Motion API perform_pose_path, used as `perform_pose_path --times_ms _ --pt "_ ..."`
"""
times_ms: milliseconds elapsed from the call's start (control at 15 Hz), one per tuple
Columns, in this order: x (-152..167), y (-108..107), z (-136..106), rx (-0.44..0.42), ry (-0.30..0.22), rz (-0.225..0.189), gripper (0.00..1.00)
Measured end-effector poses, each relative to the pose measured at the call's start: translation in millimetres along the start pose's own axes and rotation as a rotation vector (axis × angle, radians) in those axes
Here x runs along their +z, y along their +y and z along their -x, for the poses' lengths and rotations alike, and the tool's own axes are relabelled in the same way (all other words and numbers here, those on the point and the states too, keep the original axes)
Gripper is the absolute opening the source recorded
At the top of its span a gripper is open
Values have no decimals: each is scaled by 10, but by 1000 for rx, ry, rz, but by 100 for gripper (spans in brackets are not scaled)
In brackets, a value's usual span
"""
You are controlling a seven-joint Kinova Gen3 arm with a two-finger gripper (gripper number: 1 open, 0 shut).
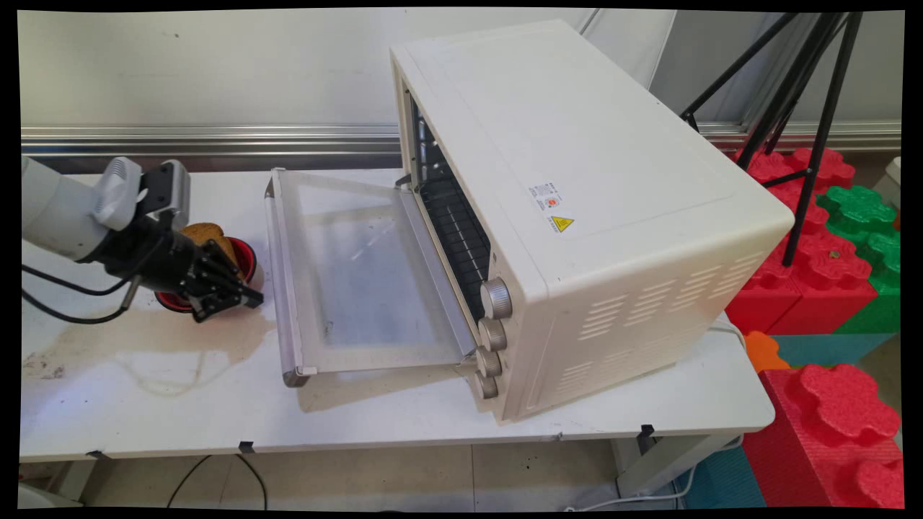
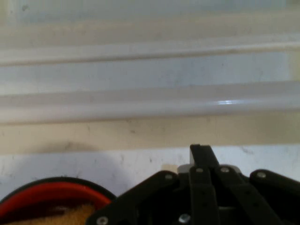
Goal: Close the oven
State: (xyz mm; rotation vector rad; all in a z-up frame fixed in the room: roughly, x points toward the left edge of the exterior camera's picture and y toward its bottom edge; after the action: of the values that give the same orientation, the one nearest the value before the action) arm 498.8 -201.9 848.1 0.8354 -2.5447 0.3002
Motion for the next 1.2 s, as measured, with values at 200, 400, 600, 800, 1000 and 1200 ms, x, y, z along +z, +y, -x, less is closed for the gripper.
perform_pose_path --times_ms 200,400,600,800,1000,1200 --pt "87 -18 -33 -3 17 -6 0" --pt "173 -32 -74 -10 37 -13 0" --pt "244 -30 -166 -23 75 -24 0" --pt "268 -24 -252 -35 103 -36 0" --pt "292 -29 -370 -36 127 -42 0" --pt "272 -12 -449 -43 148 -51 0"
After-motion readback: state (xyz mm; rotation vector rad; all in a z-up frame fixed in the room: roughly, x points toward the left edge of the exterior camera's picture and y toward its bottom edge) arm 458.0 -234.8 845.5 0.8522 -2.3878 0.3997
